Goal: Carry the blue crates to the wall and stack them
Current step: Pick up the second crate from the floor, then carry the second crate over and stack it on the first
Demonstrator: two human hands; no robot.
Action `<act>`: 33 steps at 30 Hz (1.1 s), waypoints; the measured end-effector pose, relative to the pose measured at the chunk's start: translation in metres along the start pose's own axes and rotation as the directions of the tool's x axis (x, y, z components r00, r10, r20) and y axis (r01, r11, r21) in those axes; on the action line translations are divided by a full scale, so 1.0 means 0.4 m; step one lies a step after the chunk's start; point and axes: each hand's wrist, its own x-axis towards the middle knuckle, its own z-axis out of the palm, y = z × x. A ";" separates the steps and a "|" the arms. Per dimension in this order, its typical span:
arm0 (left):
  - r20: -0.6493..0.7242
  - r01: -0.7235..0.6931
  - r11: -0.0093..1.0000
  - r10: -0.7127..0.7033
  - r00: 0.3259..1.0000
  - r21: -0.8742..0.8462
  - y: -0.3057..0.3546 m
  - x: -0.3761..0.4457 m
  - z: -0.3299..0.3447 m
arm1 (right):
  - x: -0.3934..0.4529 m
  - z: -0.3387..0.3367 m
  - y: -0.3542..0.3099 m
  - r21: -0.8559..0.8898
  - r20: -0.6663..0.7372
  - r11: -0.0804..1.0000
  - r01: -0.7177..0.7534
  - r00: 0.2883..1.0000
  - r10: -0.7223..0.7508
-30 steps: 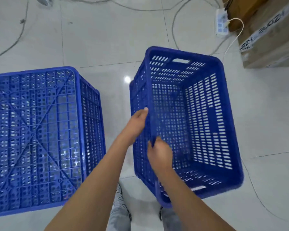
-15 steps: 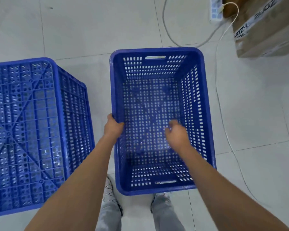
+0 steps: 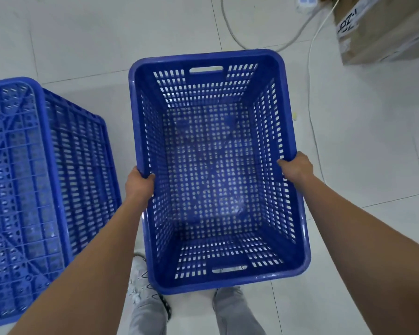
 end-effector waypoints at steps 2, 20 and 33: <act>-0.002 -0.023 0.999 0.023 1.000 0.033 0.002 0.002 -0.001 | 0.010 0.001 -0.012 -0.065 -0.038 0.998 -0.010 0.999 0.008; -0.432 -0.096 0.995 0.087 0.898 0.000 0.242 -0.640 -0.755 | -0.770 -0.391 -0.470 0.013 -0.169 0.883 0.469 0.872 -0.460; -0.886 -0.002 0.962 -0.250 0.390 -0.272 -0.118 -1.415 -1.506 | -1.788 -0.299 -0.838 0.010 0.041 0.499 0.866 0.499 -0.866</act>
